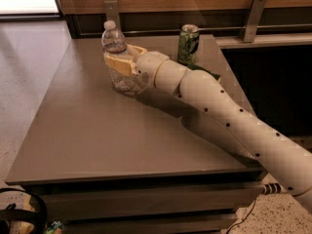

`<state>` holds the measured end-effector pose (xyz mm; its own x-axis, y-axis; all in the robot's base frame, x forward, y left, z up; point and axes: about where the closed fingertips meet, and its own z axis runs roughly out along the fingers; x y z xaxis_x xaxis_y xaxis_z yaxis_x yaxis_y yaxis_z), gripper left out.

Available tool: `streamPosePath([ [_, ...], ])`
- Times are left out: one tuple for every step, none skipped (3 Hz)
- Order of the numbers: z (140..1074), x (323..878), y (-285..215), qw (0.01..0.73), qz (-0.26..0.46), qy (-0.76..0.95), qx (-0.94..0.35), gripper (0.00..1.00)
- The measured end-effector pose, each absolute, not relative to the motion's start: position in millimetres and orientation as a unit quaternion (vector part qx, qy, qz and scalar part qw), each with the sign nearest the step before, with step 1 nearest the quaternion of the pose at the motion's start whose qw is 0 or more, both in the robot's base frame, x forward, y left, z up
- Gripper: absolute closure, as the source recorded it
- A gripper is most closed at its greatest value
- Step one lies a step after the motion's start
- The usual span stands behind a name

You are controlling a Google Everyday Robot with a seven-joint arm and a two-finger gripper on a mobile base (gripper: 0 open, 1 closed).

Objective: Place water bottle upright

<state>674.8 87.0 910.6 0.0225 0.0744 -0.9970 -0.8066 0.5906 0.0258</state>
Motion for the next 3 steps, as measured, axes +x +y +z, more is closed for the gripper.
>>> streamPosePath([
  [913.1, 674.7, 87.1, 0.649, 0.339, 0.611, -0.3, 0.76],
  [913.8, 674.7, 87.1, 0.649, 0.339, 0.611, -0.3, 0.54],
  [913.9, 674.7, 87.2, 0.649, 0.339, 0.611, -0.3, 0.3],
])
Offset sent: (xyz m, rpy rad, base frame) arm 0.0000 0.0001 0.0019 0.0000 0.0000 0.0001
